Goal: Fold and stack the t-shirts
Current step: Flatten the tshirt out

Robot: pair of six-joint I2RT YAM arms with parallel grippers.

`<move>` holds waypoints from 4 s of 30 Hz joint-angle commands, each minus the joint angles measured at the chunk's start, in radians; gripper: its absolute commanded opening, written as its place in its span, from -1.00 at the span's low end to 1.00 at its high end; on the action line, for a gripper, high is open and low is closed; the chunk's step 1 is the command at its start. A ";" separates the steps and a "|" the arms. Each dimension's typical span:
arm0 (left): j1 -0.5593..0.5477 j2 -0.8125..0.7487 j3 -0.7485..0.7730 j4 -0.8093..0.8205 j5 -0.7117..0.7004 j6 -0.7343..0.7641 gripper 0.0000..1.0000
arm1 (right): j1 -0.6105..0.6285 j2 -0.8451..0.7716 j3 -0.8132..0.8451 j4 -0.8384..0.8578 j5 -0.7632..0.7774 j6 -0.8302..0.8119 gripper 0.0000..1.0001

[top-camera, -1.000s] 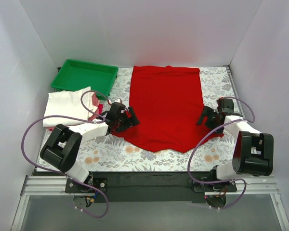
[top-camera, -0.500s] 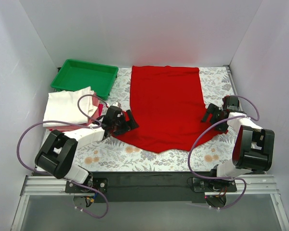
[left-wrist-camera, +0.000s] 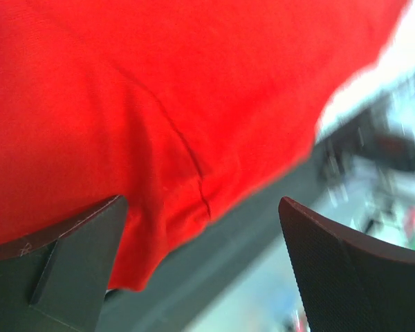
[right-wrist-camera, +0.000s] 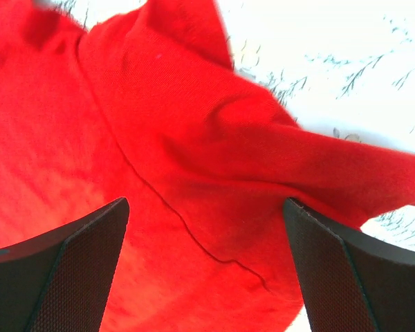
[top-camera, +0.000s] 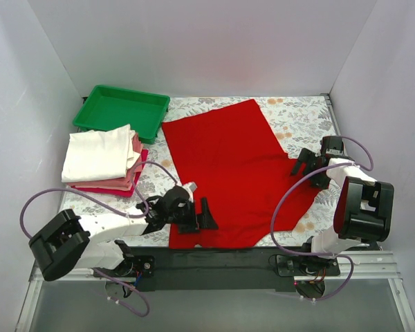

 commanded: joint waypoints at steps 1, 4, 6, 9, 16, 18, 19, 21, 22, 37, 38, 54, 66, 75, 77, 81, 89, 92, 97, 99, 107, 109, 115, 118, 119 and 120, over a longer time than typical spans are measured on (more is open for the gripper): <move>-0.115 0.121 -0.079 0.005 0.195 -0.074 0.86 | -0.008 0.073 0.062 -0.023 0.026 -0.008 0.97; -0.181 0.216 -0.021 0.176 0.241 -0.080 0.86 | -0.008 0.145 0.103 0.001 0.008 -0.012 0.97; -0.230 0.265 0.034 0.176 0.218 -0.059 0.85 | -0.008 0.206 0.132 0.038 -0.039 -0.009 0.97; -0.267 0.401 0.183 0.175 0.227 0.015 0.86 | -0.001 0.286 0.206 0.080 -0.128 -0.008 0.97; -0.327 0.745 0.568 0.147 0.334 0.173 0.83 | 0.050 0.480 0.452 0.083 -0.207 -0.061 0.96; -0.338 0.820 0.648 0.115 0.345 0.213 0.83 | 0.067 0.530 0.499 0.071 -0.213 -0.069 0.97; -0.337 0.836 0.724 0.100 0.339 0.222 0.84 | 0.070 0.544 0.541 0.061 -0.215 -0.072 0.97; -0.337 0.865 0.792 0.049 0.317 0.253 0.84 | 0.076 0.566 0.583 0.028 -0.215 -0.083 0.97; -0.337 0.868 0.839 0.046 0.296 0.256 0.86 | 0.076 0.567 0.612 0.011 -0.208 -0.087 0.97; -0.242 0.427 0.733 -0.170 -0.173 0.377 0.94 | 0.078 0.178 0.550 -0.140 -0.126 -0.062 0.97; -0.219 0.361 0.711 -0.172 -0.202 0.398 0.94 | 0.088 0.146 0.498 -0.127 -0.116 -0.040 0.97; 0.380 0.615 0.768 -0.204 -0.243 0.362 0.97 | 0.229 -0.092 -0.052 0.022 0.040 0.086 0.97; 0.401 0.643 0.702 -0.191 -0.217 0.326 0.96 | 0.180 0.303 0.305 0.003 0.103 0.006 0.97; 0.348 0.488 0.426 -0.111 -0.020 0.126 0.96 | 0.130 0.766 0.939 -0.196 0.108 -0.092 0.97; 0.261 0.469 0.399 -0.080 0.029 0.090 0.96 | 0.128 0.898 1.156 -0.219 0.098 -0.129 0.97; 0.176 0.357 0.453 -0.155 -0.088 0.130 0.96 | 0.125 0.895 1.396 -0.224 -0.036 -0.167 0.97; 0.176 0.189 0.442 -0.281 -0.339 0.106 0.96 | 0.125 0.562 1.140 -0.216 0.020 -0.193 0.97; 0.176 0.146 0.404 -0.296 -0.348 0.067 0.96 | 0.120 0.398 0.946 -0.213 0.065 -0.135 0.97; 0.183 0.170 0.434 -0.244 -0.384 0.107 0.96 | 0.099 0.101 0.471 -0.111 0.091 -0.029 0.97; 0.194 0.226 0.496 -0.240 -0.416 0.121 0.96 | 0.085 0.002 0.341 -0.063 0.080 0.009 0.97; 0.277 0.391 0.582 -0.166 -0.395 0.144 0.96 | 0.067 -0.094 0.028 0.041 -0.069 0.017 0.97; 0.295 0.431 0.583 -0.129 -0.352 0.153 0.96 | 0.067 -0.085 0.013 0.057 -0.101 0.020 0.97; 0.325 0.486 0.571 -0.054 -0.330 0.171 0.96 | 0.050 -0.120 -0.111 0.055 -0.040 0.023 0.97; 0.340 0.507 0.574 -0.054 -0.332 0.171 0.96 | 0.007 -0.160 -0.199 0.048 -0.043 0.031 0.97; 0.349 0.515 0.571 -0.054 -0.332 0.170 0.96 | -0.028 -0.178 -0.225 0.043 -0.044 0.046 0.97; 0.355 0.517 0.564 -0.055 -0.335 0.168 0.96 | -0.048 -0.190 -0.249 0.032 -0.047 0.052 0.97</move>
